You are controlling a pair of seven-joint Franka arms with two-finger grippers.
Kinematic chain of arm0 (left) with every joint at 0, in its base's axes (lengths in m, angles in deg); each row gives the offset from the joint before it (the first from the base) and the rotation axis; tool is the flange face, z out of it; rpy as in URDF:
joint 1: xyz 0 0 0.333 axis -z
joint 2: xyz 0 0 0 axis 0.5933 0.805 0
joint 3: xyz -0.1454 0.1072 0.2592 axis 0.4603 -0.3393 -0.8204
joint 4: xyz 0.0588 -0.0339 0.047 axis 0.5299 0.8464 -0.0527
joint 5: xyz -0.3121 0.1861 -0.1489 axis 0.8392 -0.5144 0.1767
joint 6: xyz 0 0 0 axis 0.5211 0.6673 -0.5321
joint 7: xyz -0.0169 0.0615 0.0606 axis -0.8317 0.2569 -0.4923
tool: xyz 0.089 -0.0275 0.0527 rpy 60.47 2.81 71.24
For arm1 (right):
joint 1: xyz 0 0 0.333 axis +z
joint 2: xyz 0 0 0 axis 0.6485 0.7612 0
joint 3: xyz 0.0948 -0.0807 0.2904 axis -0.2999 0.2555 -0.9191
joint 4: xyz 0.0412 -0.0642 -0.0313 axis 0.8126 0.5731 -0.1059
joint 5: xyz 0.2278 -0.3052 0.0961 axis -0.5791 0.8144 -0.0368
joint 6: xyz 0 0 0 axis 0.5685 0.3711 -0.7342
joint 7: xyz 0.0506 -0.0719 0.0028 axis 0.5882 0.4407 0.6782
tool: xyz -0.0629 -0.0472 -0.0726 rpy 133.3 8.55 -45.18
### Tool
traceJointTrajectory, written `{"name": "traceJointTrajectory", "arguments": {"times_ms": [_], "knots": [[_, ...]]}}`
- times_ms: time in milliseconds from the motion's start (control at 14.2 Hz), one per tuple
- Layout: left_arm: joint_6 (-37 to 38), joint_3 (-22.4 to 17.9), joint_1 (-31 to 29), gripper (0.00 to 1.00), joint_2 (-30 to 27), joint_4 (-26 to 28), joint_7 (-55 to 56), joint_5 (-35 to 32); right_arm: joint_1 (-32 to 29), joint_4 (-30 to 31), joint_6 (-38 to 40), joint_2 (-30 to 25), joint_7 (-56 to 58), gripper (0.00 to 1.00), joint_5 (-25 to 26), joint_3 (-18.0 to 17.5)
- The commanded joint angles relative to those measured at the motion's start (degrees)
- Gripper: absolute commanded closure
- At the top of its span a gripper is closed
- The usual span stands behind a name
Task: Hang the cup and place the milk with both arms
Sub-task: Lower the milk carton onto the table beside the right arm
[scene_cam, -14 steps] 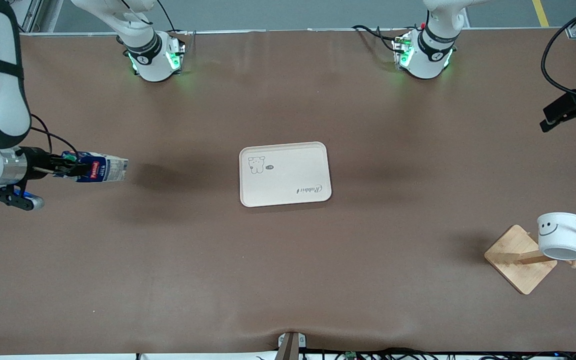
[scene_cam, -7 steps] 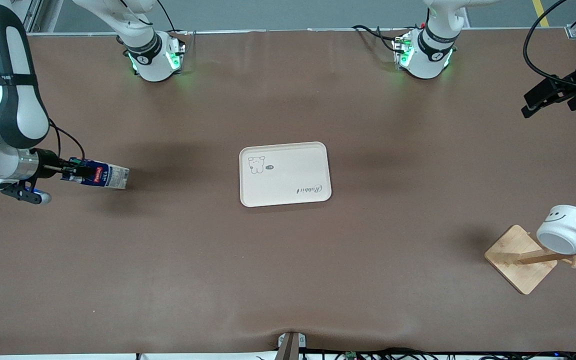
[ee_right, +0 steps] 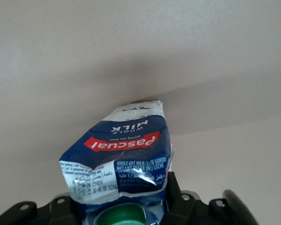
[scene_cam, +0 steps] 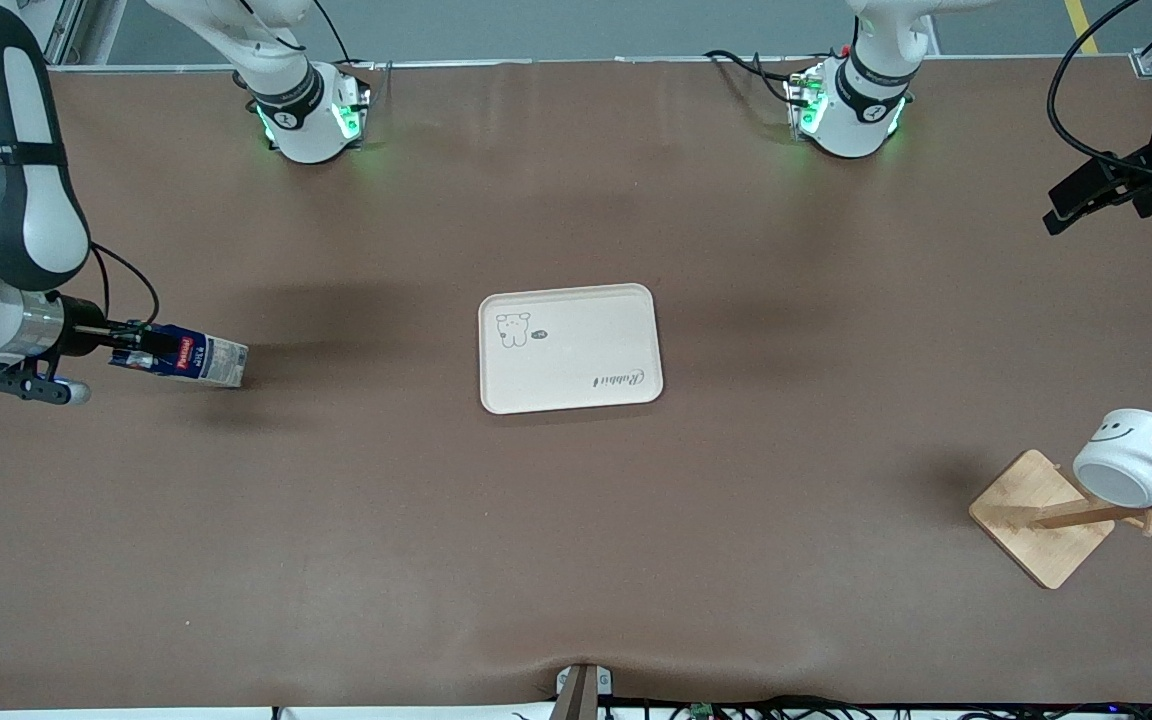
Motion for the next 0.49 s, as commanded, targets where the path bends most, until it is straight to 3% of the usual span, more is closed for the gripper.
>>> {"name": "traceJointTrajectory", "arguments": {"times_ms": [0,71,212,283,353,424], "knots": [[-0.2,0.4,-0.2,0.0,-0.8,0.2,0.4,0.1,-1.3,3.6,-1.1,-1.7,0.8,0.86,0.8,-1.1],[-0.2,0.3,-0.3,0.0,-0.8,-0.1,0.4,0.0,-1.3,4.9,-2.5,-1.7,0.4,0.74,0.3,-1.1],[-0.2,0.1,-0.4,0.0,-0.9,-0.1,0.5,0.0,-1.7,6.7,-6.0,-1.7,0.2,0.67,0.3,-1.1],[-0.2,0.0,-0.4,0.0,-1.0,-0.2,0.5,0.0,-2.3,6.8,-6.1,-1.7,0.2,0.57,0.3,-1.2],[-0.1,0.0,-0.4,0.0,-1.0,-0.2,0.5,0.0,-2.3,6.7,-6.1,-1.7,0.2,0.24,0.3,-1.2],[-0.1,0.0,-0.4,0.0,-0.9,-0.6,0.5,0.0,-2.2,6.7,-6.1,-1.7,0.2,0.0,0.3,-1.2]]}}
